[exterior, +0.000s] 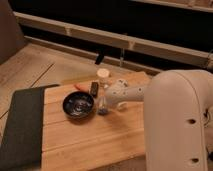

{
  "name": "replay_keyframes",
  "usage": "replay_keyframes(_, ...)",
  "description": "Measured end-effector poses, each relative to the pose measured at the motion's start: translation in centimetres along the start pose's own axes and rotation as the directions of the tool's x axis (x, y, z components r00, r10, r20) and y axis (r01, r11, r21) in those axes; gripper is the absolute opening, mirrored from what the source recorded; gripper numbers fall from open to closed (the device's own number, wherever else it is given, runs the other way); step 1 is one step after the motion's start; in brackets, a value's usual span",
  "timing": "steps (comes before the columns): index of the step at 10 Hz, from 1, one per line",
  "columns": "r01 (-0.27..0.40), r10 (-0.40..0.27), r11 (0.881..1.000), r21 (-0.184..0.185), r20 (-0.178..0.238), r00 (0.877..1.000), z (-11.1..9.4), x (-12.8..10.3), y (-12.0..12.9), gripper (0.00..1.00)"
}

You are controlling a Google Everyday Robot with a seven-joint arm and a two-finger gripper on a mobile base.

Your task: Wipe the white sponge on the table

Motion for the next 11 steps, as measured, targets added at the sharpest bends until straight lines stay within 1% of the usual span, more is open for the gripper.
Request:
replay_keyframes(2, 0.001, -0.001, 1.000, -0.008, -0.005, 1.000, -0.4, 0.5, 0.5, 0.00)
replay_keyframes(5, -0.016, 0.016, 1.000, 0.000, -0.027, 0.999, -1.3, 2.4, 0.7, 0.00)
replay_keyframes(6, -0.029, 0.029, 1.000, 0.009, -0.039, 0.999, -1.4, 3.0, 0.3, 0.00)
replay_keyframes(7, -0.050, 0.052, 0.998, 0.034, -0.056, 0.997, -1.3, 3.4, -0.9, 0.00)
replay_keyframes(8, -0.067, 0.070, 0.997, 0.050, -0.067, 0.995, -1.1, 3.6, -1.6, 0.00)
replay_keyframes(10, -0.102, 0.109, 0.992, 0.077, -0.085, 0.990, -0.5, 3.2, -3.1, 0.00)
replay_keyframes(11, -0.109, 0.116, 0.991, 0.081, -0.089, 0.989, -0.1, 2.8, -3.5, 0.00)
